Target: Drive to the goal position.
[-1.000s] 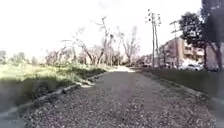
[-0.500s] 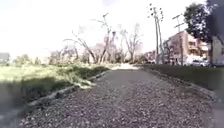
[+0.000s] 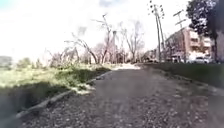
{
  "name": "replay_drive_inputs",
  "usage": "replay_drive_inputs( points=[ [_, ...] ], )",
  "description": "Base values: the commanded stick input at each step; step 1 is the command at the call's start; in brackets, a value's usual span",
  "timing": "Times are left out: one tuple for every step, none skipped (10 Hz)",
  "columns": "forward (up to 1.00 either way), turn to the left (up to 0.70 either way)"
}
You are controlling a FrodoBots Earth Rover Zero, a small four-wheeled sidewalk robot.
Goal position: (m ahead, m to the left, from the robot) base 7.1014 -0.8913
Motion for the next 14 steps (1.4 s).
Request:
replay_drive_inputs(
  points=[
    [0.70,0.00],
    [0.70,0.00],
    [0.70,0.00],
    [0.70,0.00],
    [0.70,0.00],
    [0.70,0.00],
    [0.70,0.00],
    [0.70,0.00],
    [0.70,0.00],
    [0.70,0.00],
    [0.70,0.00],
    [0.70,0.00],
    [0.70,0.00],
    [0.70,0.00]
  ],
)
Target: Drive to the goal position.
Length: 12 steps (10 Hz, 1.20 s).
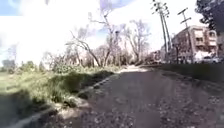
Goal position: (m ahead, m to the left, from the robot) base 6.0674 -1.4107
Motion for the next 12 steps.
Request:
replay_drive_inputs(
  points=[
    [0.70,0.00],
    [0.70,0.00],
    [0.70,0.00],
    [0.70,0.00],
    [0.70,0.00],
    [0.70,0.00],
    [0.70,0.00],
    [0.70,0.00],
    [0.70,0.00],
    [0.70,0.00],
    [0.70,0.00],
    [0.70,-0.19]
  ],
)
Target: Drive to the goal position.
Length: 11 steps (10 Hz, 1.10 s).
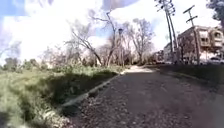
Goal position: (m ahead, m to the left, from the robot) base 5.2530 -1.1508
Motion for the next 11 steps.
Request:
replay_drive_inputs(
  points=[
    [0.70,-0.35],
    [0.70,-0.26],
    [0.70,-0.05],
    [0.70,0.00],
    [0.70,0.00],
    [0.70,0.00],
    [0.70,0.00],
    [0.70,-0.22],
    [0.70,-0.35],
    [0.70,-0.35],
    [0.70,-0.35]
  ],
)
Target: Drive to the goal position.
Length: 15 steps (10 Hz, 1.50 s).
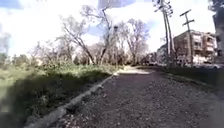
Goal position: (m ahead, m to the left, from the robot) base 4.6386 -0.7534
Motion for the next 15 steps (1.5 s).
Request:
replay_drive_inputs(
  points=[
    [0.70,-0.28],
    [0.70,-0.01],
    [0.70,0.00],
    [0.70,0.00],
    [0.70,0.00],
    [0.70,0.00],
    [0.70,0.00],
    [0.70,0.00],
    [0.70,0.00],
    [0.70,0.00],
    [0.70,0.00],
    [0.70,0.00],
    [0.70,-0.09],
    [0.70,-0.20],
    [0.70,-0.32]
  ],
)
